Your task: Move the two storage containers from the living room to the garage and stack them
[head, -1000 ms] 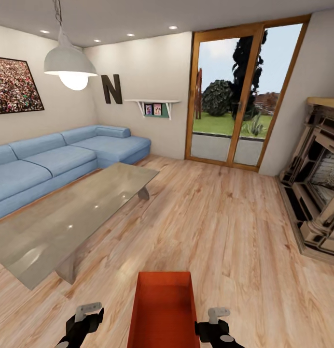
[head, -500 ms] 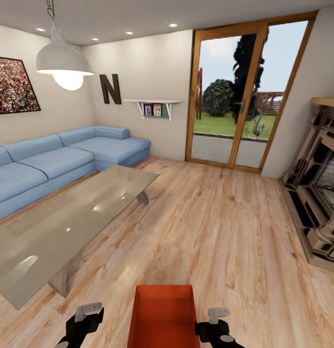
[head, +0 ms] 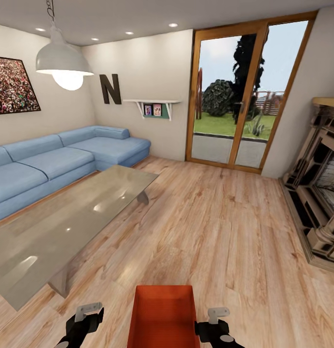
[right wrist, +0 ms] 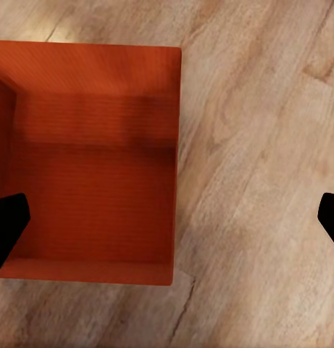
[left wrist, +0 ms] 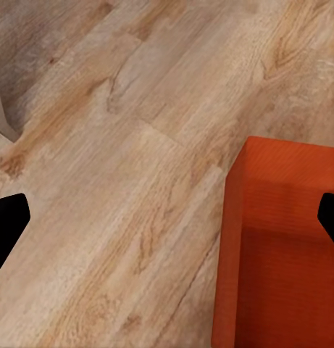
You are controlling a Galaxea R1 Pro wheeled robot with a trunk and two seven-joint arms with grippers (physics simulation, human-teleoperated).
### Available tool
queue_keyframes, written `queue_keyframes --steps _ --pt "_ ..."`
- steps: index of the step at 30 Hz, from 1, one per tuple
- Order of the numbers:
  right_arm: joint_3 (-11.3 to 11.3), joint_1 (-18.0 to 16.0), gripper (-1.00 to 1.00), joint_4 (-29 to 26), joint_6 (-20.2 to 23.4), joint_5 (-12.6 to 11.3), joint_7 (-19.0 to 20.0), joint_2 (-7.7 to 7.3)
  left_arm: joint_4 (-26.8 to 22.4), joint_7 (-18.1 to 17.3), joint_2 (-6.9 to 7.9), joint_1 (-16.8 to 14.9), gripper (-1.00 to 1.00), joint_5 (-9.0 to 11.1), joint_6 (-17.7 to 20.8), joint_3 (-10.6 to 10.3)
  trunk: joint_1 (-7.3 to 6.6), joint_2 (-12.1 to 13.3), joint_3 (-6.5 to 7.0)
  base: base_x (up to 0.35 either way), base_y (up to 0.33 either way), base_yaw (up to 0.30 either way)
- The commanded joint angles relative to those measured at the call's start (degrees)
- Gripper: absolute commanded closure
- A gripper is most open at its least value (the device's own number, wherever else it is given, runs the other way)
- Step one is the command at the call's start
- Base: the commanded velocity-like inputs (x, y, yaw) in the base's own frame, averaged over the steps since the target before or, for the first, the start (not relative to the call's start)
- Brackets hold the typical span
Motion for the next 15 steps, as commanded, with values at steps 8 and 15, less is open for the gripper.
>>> queue_keyframes --steps 8,15 --pt "0.3 0.0 -1.0 0.1 -0.1 0.1 -0.3 0.0 0.1 -0.2 -0.02 0.0 -1.0 -0.2 -0.2 0.4 0.0 0.0 -0.06 0.0 0.0 0.0" --pt "0.3 0.0 -1.0 0.1 -0.1 0.1 -0.3 -0.01 0.1 -0.2 -0.02 0.0 -1.0 -0.3 -0.2 0.4 0.0 0.0 -0.06 0.0 0.0 0.0"
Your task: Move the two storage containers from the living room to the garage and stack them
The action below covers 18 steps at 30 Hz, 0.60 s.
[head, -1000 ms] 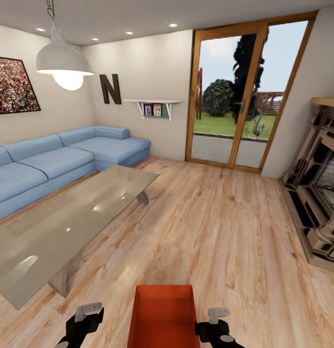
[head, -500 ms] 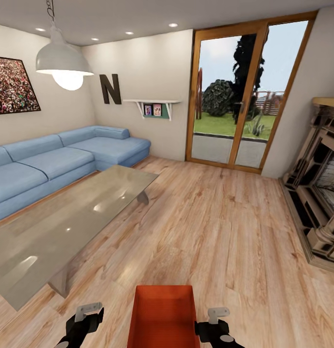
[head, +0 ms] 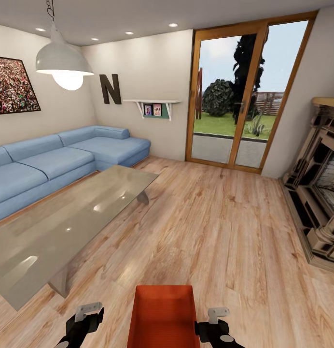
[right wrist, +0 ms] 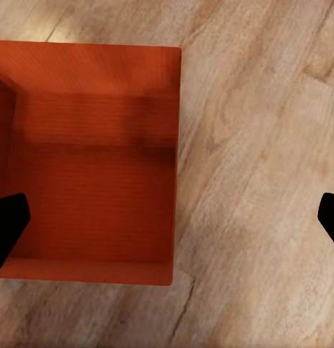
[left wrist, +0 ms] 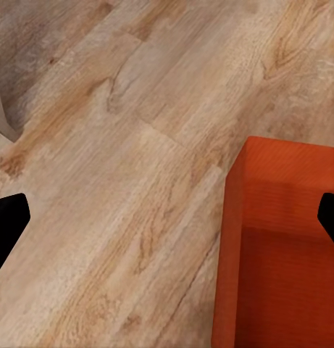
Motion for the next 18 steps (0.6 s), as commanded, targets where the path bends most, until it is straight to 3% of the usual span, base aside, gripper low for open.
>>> queue_keyframes --steps 1,10,12,18 --pt "0.3 0.0 -1.0 0.1 -0.1 0.0 -0.3 0.0 0.1 -0.2 -0.02 -0.1 -1.0 -0.3 -0.2 0.4 0.0 0.0 -0.06 0.0 0.0 0.0" --pt "0.3 0.0 -1.0 0.1 -0.1 0.0 -0.3 -0.04 0.1 -0.2 -0.35 -0.1 -1.0 -0.2 -0.2 0.4 0.0 0.0 -0.06 0.0 0.0 0.0" --pt "0.3 0.0 -1.0 0.1 -0.1 0.0 -0.4 -0.05 0.9 -0.2 -1.61 0.0 -1.0 -0.3 -0.2 0.4 0.0 0.0 -0.06 0.0 0.0 0.0" --pt "0.3 0.0 -1.0 0.1 -0.1 0.0 -0.4 -0.05 3.1 -0.2 -3.22 -0.1 -1.0 -0.3 -0.2 0.2 0.0 0.0 -0.06 0.0 0.0 0.0"
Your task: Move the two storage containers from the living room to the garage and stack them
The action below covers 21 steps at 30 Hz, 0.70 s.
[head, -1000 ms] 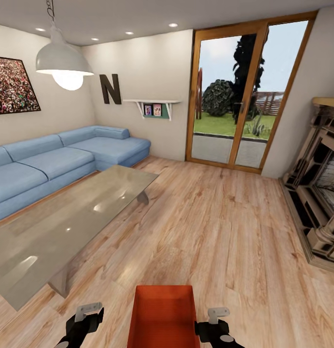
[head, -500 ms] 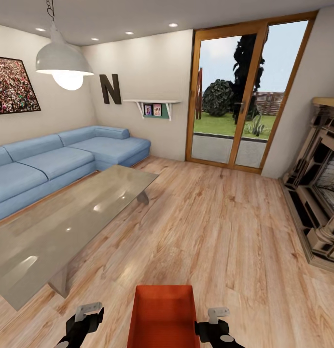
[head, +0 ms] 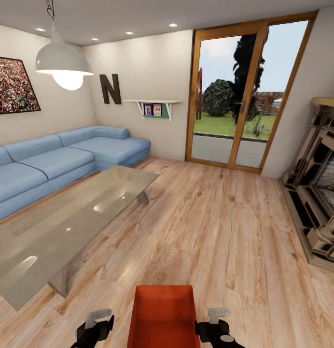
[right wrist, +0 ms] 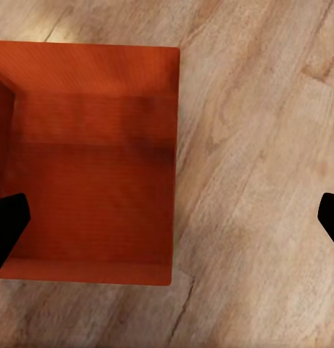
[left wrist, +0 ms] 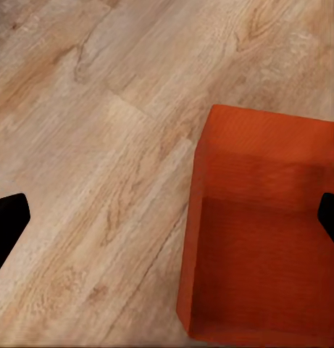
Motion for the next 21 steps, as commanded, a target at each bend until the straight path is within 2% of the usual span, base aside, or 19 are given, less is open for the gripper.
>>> queue_keyframes --steps 1,2,5,7,8,13,17,18,21 --pt "0.3 0.0 -1.0 0.1 -0.1 0.1 -0.3 0.01 0.2 -0.2 -0.31 0.0 -1.0 -0.3 -0.2 0.4 0.0 0.0 -0.06 0.0 0.0 0.0" --pt "0.3 0.0 -1.0 0.1 -0.1 0.1 -0.3 0.01 0.5 -0.2 -1.21 -0.1 -1.0 -0.3 -0.2 0.4 0.0 0.0 -0.06 0.0 0.0 0.0" --pt "0.3 0.0 -1.0 0.1 -0.1 0.1 -0.3 0.01 0.7 -0.2 -1.82 -0.1 -1.0 -0.4 -0.2 0.4 0.0 0.0 -0.06 0.0 0.0 0.0" --pt "0.3 0.0 -1.0 0.0 -0.1 0.1 -0.3 0.01 0.8 -0.2 -2.6 -0.1 -1.0 -0.4 -0.1 0.4 0.0 0.0 -0.06 0.0 0.0 0.0" --pt "0.3 0.0 -1.0 0.1 -0.1 0.1 -0.3 0.01 0.9 -0.2 -3.47 -0.1 -1.0 -0.4 -0.1 0.4 0.0 0.0 -0.06 0.0 0.0 0.0" --pt "0.3 0.0 -1.0 0.1 -0.1 0.1 -0.3 0.01 1.0 -0.2 -4.25 -0.1 -1.0 -0.5 0.0 0.4 0.0 0.0 -0.06 0.0 0.0 0.0" --pt "0.3 0.0 -1.0 0.1 -0.1 0.1 -0.3 0.01 2.2 -0.1 -5.17 -0.1 -1.0 -1.3 0.3 -2.0 0.0 0.0 -0.06 0.0 0.0 0.0" --pt "0.3 0.0 -1.0 0.1 -0.1 0.1 -0.3 0.01 2.6 -0.1 -5.41 -0.1 -1.0 -1.7 0.3 -3.6 0.0 0.0 -0.06 0.0 0.0 0.0" --pt "0.3 0.0 -1.0 0.1 -0.1 0.1 -0.3 0.01 2.7 -0.1 -5.61 -0.1 -1.0 -1.9 0.3 -4.7 0.0 0.0 -0.06 0.0 0.0 0.0"
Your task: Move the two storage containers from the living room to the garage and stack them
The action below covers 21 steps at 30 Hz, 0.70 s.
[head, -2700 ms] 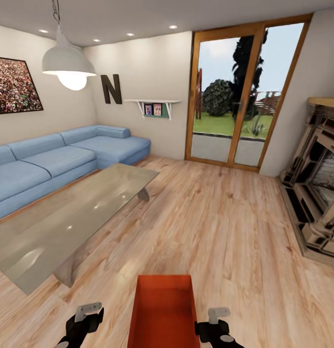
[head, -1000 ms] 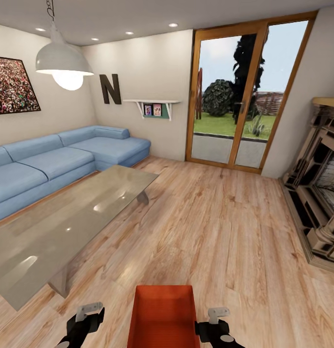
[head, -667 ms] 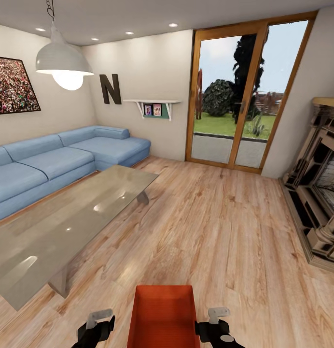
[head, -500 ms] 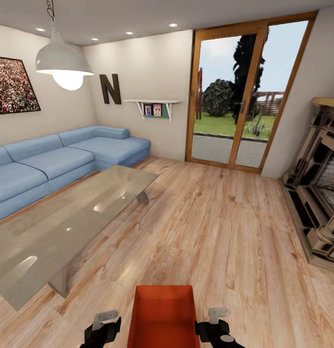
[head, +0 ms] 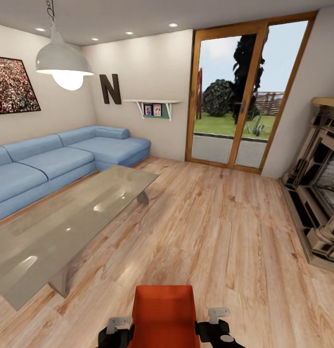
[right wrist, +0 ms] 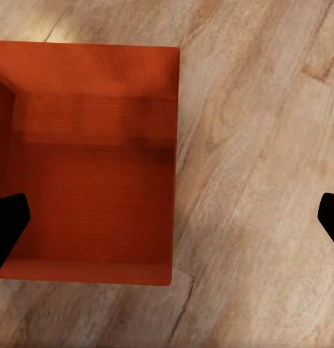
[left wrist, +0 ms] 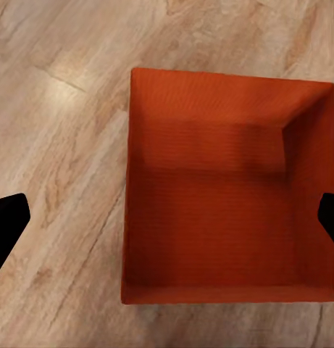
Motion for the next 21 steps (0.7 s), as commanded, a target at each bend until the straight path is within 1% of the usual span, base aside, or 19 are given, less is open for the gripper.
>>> queue_keyframes --steps 1,6,7,9,12,16,21 --pt "0.3 0.0 -1.0 0.1 -0.1 0.1 -0.3 0.01 0.1 -0.1 -0.17 0.0 -1.0 -0.5 -0.2 0.1 0.0 0.0 -0.06 0.0 0.0 0.0" --pt "0.3 0.0 -1.0 0.1 -0.1 0.1 -0.3 0.01 0.2 3.3 -0.78 0.0 -1.0 -1.0 -0.1 -0.4 0.0 0.0 -0.06 0.0 0.0 0.0" --pt "0.3 0.0 -1.0 0.1 -0.1 0.1 -0.3 0.01 0.2 4.5 -1.13 0.0 -1.0 -1.5 -0.1 -0.5 0.0 0.0 -0.06 0.0 0.0 0.0" --pt "0.3 0.0 -1.0 0.1 -0.1 0.1 -0.3 0.01 0.2 5.3 -1.39 0.0 -1.0 -2.3 -0.1 -0.7 0.0 0.0 -0.06 0.0 0.0 0.0" --pt "0.4 0.0 -1.0 0.0 -0.1 0.1 -0.3 0.01 0.2 6.0 -1.62 0.0 -1.0 -3.3 -0.1 -0.7 0.0 0.0 -0.06 0.0 0.0 0.0" --pt "0.3 0.0 -1.0 0.1 -0.1 0.1 -0.3 0.01 0.3 6.4 -1.75 0.0 -1.0 -4.1 -0.1 -0.7 0.0 0.0 -0.06 0.0 0.0 0.0" --pt "0.3 0.0 -1.0 0.0 -0.1 0.1 -0.3 0.01 0.3 6.6 -1.8 0.0 -1.0 -4.4 -0.2 -0.7 0.0 0.0 -0.06 0.0 0.0 0.0"
